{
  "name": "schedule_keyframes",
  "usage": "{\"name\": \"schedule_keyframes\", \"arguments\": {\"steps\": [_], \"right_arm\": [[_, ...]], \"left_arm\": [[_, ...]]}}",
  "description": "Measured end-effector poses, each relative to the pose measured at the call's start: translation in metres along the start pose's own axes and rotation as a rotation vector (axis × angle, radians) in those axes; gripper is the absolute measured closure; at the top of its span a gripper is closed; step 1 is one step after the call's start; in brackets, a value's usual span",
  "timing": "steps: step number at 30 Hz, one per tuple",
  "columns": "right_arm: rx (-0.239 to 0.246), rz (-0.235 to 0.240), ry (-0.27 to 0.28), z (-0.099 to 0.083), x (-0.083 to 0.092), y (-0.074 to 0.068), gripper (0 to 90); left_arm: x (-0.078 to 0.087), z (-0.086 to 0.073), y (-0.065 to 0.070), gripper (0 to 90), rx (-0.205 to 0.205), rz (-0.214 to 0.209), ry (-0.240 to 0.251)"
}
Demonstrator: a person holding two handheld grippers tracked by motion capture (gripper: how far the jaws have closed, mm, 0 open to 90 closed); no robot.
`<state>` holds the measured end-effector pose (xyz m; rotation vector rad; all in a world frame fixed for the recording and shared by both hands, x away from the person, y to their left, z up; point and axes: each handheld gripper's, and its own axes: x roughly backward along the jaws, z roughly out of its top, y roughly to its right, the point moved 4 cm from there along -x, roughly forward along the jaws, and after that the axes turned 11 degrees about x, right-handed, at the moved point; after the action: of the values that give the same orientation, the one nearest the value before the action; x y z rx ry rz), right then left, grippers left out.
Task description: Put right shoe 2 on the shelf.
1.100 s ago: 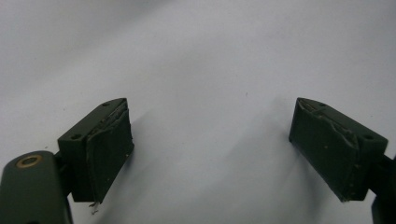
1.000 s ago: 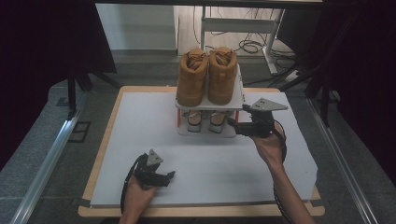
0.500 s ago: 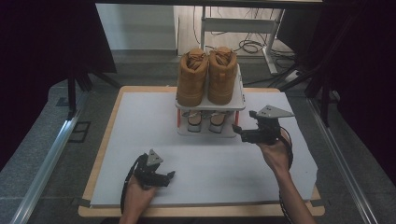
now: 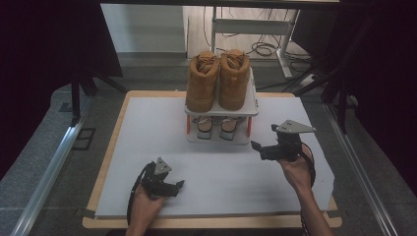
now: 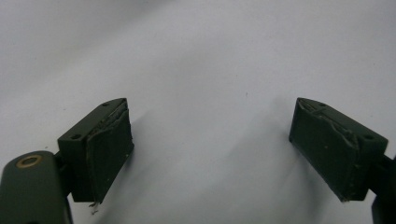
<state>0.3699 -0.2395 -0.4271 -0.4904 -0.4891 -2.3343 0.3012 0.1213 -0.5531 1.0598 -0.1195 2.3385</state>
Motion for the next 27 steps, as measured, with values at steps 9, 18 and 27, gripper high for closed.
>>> {"name": "schedule_keyframes", "arguments": {"steps": [9, 18, 27], "right_arm": [[-0.008, -0.009, -0.018, -0.018, 0.007, -0.001, 0.0], [-0.021, -0.015, -0.038, -0.037, 0.013, -0.005, 0.0], [-0.025, -0.018, -0.084, -0.061, 0.013, -0.01, 0.0]], "left_arm": [[0.0, 0.0, 0.0, 13.1, 0.003, 0.0, 0.003], [0.0, 0.0, 0.0, 13.2, 0.007, 0.0, 0.004], [0.0, 0.0, 0.0, 13.2, 0.003, 0.0, 0.0]]}}
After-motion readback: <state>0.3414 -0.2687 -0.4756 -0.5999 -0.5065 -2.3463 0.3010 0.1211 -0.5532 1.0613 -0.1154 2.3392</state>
